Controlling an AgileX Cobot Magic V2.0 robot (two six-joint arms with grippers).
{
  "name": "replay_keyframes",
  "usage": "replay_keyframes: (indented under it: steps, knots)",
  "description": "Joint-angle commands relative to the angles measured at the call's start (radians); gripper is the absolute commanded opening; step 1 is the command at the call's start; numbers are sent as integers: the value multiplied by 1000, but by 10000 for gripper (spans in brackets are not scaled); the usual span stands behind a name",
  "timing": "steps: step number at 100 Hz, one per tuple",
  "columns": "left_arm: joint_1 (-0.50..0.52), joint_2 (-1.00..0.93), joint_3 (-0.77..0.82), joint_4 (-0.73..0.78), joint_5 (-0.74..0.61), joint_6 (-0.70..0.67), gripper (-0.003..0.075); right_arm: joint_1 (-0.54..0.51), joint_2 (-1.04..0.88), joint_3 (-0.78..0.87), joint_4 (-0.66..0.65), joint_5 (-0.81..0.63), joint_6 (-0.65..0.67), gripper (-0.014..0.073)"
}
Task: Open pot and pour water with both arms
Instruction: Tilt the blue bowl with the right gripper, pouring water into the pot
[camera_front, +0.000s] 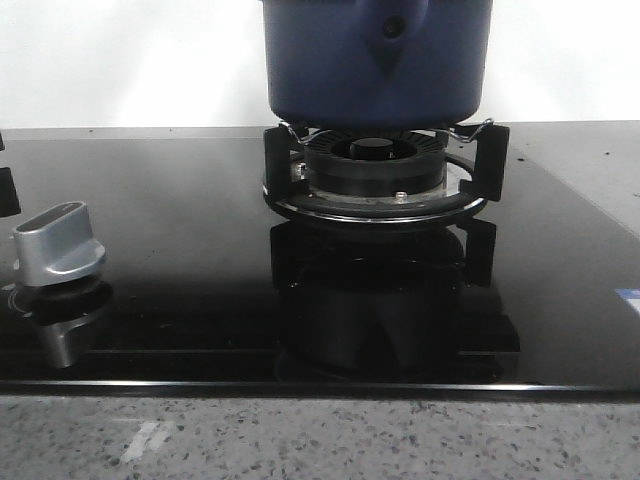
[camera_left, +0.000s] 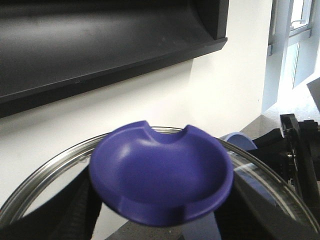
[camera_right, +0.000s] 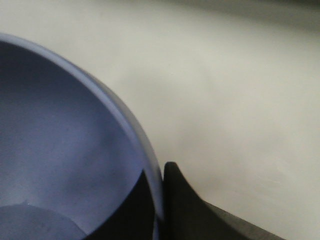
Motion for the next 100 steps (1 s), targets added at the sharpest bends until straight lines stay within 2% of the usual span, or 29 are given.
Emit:
replay_keyframes:
  steps: [1, 47, 71, 100]
  knots:
    - [1, -49, -34, -89, -9, -1, 221, -2, -56, -24, -4, -138, -18, -46]
    - [1, -49, -34, -89, -9, -1, 221, -12, -66, -14, 7, -251, -48, -45]
    - [1, -49, -34, -89, -9, -1, 221, -45, -94, 86, 76, -472, -55, -46]
    - [1, -49, -34, -89, -9, -1, 221, -54, -94, 93, 76, -430, -55, -46]
